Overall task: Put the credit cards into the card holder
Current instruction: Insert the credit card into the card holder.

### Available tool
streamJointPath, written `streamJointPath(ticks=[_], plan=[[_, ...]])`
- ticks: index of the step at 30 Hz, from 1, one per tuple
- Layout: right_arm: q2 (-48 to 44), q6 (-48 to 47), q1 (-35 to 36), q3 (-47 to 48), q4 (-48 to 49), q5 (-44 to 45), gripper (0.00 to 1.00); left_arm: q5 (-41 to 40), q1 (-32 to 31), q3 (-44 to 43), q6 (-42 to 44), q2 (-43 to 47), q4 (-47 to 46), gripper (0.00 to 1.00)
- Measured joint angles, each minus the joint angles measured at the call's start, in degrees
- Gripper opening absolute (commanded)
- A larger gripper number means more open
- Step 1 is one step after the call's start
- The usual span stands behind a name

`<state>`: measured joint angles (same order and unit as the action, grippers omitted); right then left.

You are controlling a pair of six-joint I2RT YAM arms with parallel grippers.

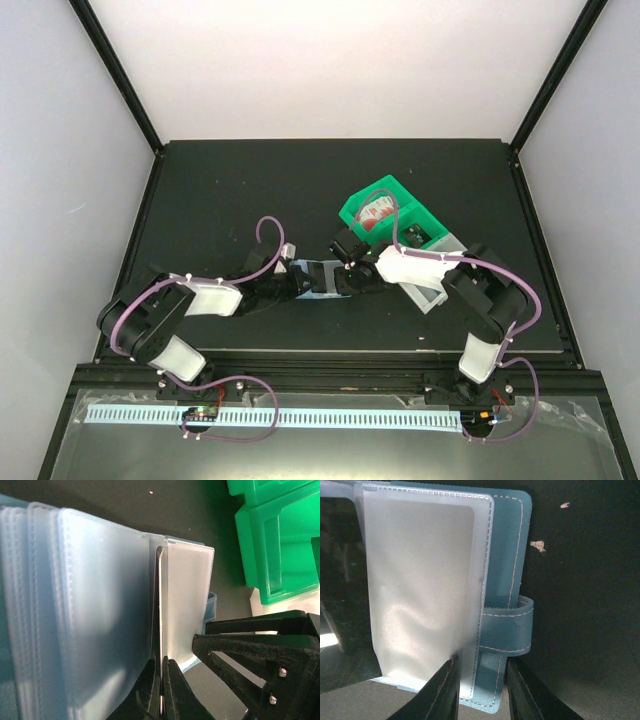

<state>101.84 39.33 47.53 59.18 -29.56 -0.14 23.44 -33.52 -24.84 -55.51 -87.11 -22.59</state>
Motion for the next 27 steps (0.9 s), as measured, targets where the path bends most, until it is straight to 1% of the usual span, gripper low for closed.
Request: streamJointPath(ticks=[9,21,27], plan=[[0.0,0.0,0.0,-0.13,0.24,-0.11,0.3,1.9,0.0,-0.39,1.49,-3.85,-4.0,0.02],[0.0,0.0,0.0,-0.17,0.37,-0.26,0.3,4.11,0.07,-0.52,1.42,-5.75,-6.64,0.01],[0.0,0.04,0.0,-0.24,0.46,-0.28,0.3,4.31,-0.13,-0.37,-0.61,-7.96,-9.9,0.01]])
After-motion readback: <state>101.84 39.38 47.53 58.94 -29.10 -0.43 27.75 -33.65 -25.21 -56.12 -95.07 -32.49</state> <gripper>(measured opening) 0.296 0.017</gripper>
